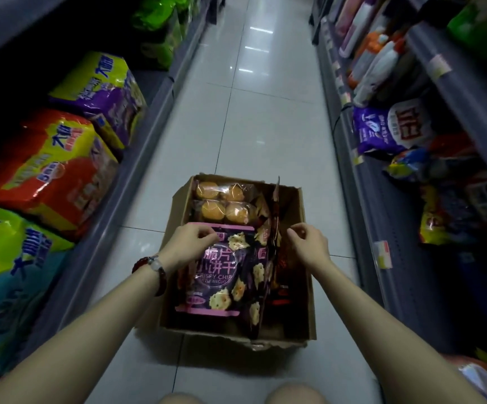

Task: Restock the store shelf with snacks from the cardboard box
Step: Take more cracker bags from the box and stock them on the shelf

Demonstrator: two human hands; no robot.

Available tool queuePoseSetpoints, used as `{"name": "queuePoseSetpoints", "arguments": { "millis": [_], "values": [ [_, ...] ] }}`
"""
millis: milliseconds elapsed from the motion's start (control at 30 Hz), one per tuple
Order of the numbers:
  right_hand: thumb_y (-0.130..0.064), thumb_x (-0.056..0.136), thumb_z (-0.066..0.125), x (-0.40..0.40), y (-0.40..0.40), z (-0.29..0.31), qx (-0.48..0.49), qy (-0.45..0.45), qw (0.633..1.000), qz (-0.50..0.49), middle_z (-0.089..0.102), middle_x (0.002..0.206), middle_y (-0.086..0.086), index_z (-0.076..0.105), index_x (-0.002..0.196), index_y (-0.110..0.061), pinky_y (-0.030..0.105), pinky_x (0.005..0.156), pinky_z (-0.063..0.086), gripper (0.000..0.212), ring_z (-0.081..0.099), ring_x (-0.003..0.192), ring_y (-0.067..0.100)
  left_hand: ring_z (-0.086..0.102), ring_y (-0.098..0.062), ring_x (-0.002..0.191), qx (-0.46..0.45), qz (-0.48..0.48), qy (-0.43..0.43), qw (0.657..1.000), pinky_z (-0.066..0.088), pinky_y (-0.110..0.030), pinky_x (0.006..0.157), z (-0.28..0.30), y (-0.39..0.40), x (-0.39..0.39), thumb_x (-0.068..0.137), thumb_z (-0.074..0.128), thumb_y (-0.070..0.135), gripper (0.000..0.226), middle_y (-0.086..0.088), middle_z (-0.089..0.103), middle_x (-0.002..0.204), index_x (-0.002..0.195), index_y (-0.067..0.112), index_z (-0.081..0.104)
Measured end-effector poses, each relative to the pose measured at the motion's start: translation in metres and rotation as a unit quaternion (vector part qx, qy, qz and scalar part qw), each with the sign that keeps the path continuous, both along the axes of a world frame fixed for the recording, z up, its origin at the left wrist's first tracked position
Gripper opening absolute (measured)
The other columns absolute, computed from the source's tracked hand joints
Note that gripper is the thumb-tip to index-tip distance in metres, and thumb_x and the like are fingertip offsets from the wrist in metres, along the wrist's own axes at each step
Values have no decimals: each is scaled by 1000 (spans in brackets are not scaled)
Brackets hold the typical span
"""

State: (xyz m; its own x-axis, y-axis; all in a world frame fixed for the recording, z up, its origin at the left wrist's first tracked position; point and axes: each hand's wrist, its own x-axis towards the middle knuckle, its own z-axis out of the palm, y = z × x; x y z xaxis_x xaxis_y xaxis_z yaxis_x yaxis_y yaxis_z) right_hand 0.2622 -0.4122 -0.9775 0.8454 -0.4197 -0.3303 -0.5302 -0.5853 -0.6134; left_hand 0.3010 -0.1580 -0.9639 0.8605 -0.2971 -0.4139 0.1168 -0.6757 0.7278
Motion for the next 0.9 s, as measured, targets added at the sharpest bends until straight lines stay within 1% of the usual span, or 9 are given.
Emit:
{"name": "queuePoseSetpoints", "arguments": {
  "millis": [100, 167, 267, 400, 500, 600, 700, 800, 900],
  "values": [
    [-34, 94, 55, 1, -5, -25, 20, -22, 999, -19, 69, 105, 5, 66, 111, -14, 36, 90, 50, 29, 66, 99, 26, 64, -12, 78, -18, 9, -9, 1000, 49, -25, 63, -17, 0, 3, 95, 54, 34, 22, 2, 70, 88, 92, 20, 71],
    [-37, 92, 56, -2, -5, -35, 35, -30, 998, -34, 71, 101, 5, 68, 106, -17, 43, 92, 52, 27, 67, 97, 27, 66, -14, 84, -31, 28, -8, 999, 54, -32, 71, -25, 3, 1, 94, 54, 36, 22, 3, 70, 93, 88, 22, 70],
    [-39, 93, 56, -10, 1, -39, 42, -20, 998, -31, 72, 101, 5, 68, 105, -17, 43, 93, 51, 27, 66, 97, 27, 69, -16, 84, -29, 58, -7, 998, 58, -40, 79, -30, 11, -9, 95, 53, 36, 22, 3, 71, 95, 93, 21, 70],
    [-41, 93, 54, -7, 2, -47, 56, -20, 998, -27, 71, 101, 6, 66, 106, -19, 46, 93, 51, 28, 65, 99, 26, 65, -14, 92, -29, 101, -4, 994, 54, -26, 73, -39, 18, -17, 96, 52, 30, 21, 1, 67, 106, 109, 19, 65],
    [-45, 91, 54, -2, 2, -57, 66, -37, 996, -37, 71, 100, 6, 66, 103, -23, 50, 91, 53, 28, 66, 99, 27, 62, -14, 94, -22, 134, -13, 991, 51, -25, 74, -46, 20, -21, 96, 52, 30, 26, -2, 67, 113, 116, 17, 62],
    [-46, 91, 52, -5, 5, -59, 80, -38, 996, -31, 70, 102, 3, 64, 102, -27, 50, 91, 53, 25, 65, 101, 24, 58, -4, 78, -21, 141, -2, 990, 43, -15, 59, -49, 19, -30, 98, 50, 30, 31, 0, 64, 108, 126, 18, 56],
    [-44, 93, 52, -7, 4, -61, 97, -42, 994, -30, 70, 102, 2, 62, 97, -29, 51, 91, 52, 19, 64, 100, 23, 56, 1, 68, -36, 145, 17, 989, 41, -13, 52, -53, 11, -35, 98, 49, 27, 27, 11, 59, 87, 125, 22, 49],
    [-45, 92, 52, -7, 0, -65, 107, -47, 993, -30, 69, 102, 2, 62, 97, -30, 51, 90, 53, 19, 64, 100, 24, 65, -9, 76, -60, 177, 51, 981, 49, -20, 56, -63, 0, -40, 98, 50, 29, 28, 6, 63, 90, 123, 19, 45],
    [-45, 93, 52, -11, -4, -70, 117, -49, 992, -19, 69, 103, 1, 61, 98, -30, 51, 90, 53, 18, 64, 100, 24, 71, -20, 84, -83, 228, 91, 966, 59, -38, 73, -74, -7, -44, 96, 52, 35, 44, -5, 69, 104, 134, 18, 39]
  ]
}}
